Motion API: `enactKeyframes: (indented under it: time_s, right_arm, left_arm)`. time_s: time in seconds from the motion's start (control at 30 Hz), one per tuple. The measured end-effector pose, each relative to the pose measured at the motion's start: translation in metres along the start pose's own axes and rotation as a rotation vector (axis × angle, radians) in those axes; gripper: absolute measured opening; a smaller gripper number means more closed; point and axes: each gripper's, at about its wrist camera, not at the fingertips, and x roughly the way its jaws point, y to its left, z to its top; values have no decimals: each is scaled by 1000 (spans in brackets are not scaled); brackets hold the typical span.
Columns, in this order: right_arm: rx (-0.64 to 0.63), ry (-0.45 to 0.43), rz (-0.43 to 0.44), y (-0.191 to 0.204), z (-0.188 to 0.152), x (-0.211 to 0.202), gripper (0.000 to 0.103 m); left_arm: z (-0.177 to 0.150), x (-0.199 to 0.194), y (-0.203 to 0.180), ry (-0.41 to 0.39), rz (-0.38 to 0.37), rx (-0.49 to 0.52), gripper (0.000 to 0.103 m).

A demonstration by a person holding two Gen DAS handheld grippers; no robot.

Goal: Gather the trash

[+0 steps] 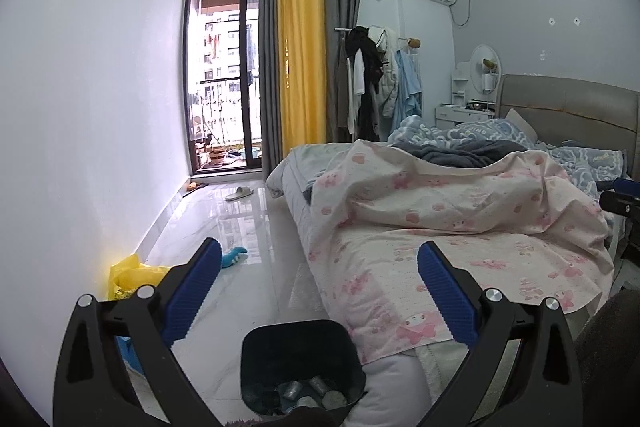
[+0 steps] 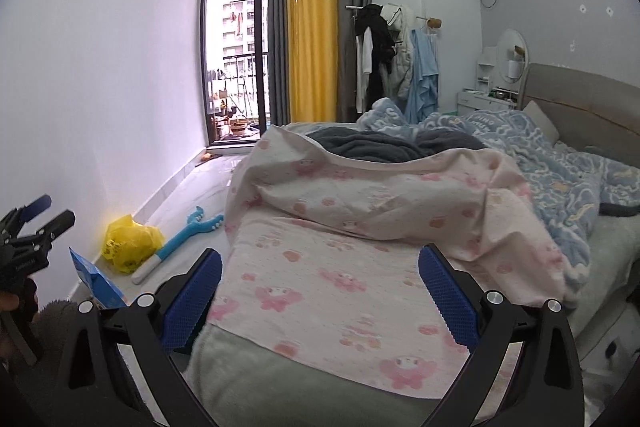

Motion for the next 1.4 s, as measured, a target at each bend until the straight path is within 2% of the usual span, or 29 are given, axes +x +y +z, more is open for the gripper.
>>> enactKeyframes:
  time_s: [0.1,0.2,0.4,0.7,0.9,1.4]
  right_arm:
    - [18,-8,-9,-10,-8,-5,100]
    - [28,-17,-19,-16,-13,-8,100]
    - [15,-36,22,-20,-26,-8,100]
    - [26,-37,81,-17,-32,-3,100]
    - [16,-28,86,-13,-32,0,100]
    - [27,-27,88,-14,-33,0,100]
  left_arm:
    - [-6,-1,-6,-9,-10,7,100]
    - [-15,3,-15,16,-24,33,100]
    - [-20,5,-25,17,-46,48,100]
    - [-22,6,-24,16,-25,43,100]
    - [-23,8,-21,17,-19,23,100]
    - [-25,7,-24,12,-10,57,100]
